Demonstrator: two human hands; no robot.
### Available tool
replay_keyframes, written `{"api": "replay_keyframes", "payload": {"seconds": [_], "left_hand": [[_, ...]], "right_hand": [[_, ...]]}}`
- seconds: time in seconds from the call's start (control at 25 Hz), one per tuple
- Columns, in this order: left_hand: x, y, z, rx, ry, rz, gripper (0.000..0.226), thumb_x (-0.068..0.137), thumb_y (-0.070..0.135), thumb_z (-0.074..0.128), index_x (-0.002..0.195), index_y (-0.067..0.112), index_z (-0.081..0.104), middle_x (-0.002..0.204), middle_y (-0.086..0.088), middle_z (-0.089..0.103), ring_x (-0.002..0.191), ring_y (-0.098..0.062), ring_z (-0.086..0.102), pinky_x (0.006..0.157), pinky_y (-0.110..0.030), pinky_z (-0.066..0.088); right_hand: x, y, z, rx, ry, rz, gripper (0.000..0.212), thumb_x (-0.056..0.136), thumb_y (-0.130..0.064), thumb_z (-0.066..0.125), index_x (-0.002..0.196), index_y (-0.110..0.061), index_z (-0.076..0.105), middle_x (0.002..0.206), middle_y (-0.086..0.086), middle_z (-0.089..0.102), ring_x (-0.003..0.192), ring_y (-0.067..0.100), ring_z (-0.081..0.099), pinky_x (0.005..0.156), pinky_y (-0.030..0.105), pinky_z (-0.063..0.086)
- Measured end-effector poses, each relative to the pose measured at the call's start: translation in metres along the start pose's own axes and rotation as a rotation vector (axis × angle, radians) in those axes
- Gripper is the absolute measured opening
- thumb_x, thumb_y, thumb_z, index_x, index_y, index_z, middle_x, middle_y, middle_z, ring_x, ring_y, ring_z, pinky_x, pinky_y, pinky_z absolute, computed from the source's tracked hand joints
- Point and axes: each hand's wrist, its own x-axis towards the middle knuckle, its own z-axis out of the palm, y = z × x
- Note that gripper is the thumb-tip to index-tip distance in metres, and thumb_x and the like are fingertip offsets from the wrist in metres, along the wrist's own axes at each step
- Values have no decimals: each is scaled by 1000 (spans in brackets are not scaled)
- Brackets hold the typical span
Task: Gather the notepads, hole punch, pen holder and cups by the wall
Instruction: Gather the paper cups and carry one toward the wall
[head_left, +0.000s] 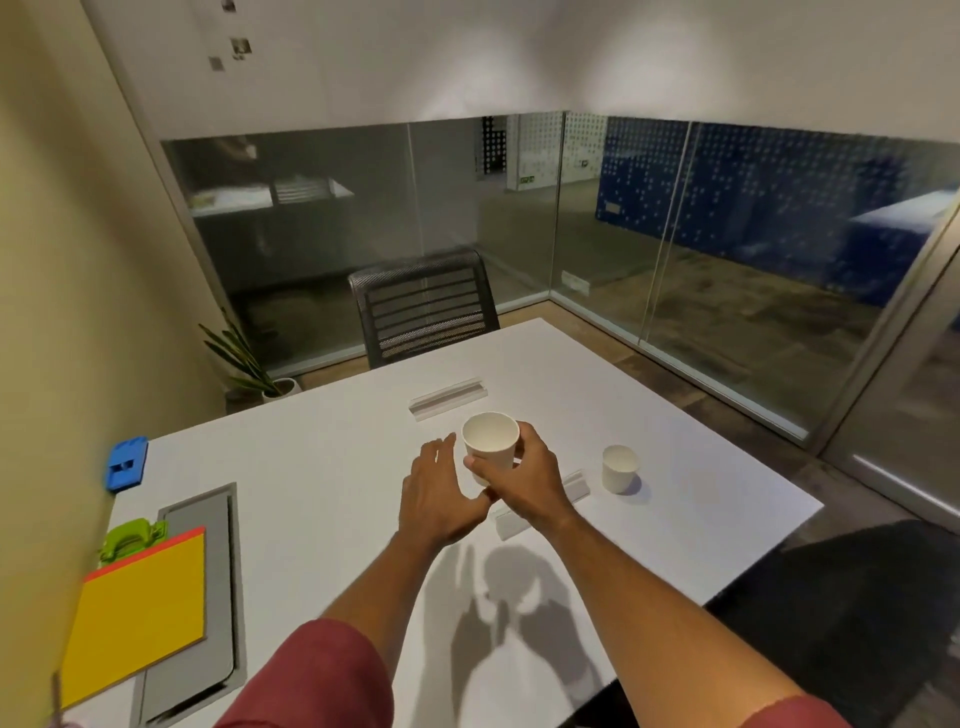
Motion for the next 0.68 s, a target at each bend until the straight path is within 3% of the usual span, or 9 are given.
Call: {"api": "replay_keyframes", "payload": {"seconds": [0.04,0.12,0.32,0.68], "left_hand": [[-1,-1,0,68,-11,-11,98,71,70,55,151,21,25,158,-5,30,143,-27,31,113,-49,34],[-46,6,-37,184,-115,316,106,73,77,49,156,21,13,164,-8,14,150,-28,17,119,-47,23],[-45,12,-32,328,-13,408,106,78,80,35,156,20,-2,165,-11,-3,153,-29,-2,122,-45,2],[-80,61,-25,347,-10,629,107,78,85,27,154,22,-15,163,-12,-16,151,-31,-13,120,-47,-7]], "right_hand": [[2,3,-1,-22,2,18,66,66,-43,85,120,-26,52,108,-10,62,101,11,59,77,18,49],[-85,-34,-7,-64,328,13,70,67,-43,85,125,-25,50,113,-8,60,106,14,58,84,25,51],[-87,-37,-24,-86,388,-19,75,69,-38,86,130,-20,47,125,1,61,111,18,57,96,38,53],[-167,-50,-74,-110,613,-32,70,69,-37,86,128,-22,49,122,-1,61,113,18,58,94,36,53]]}}
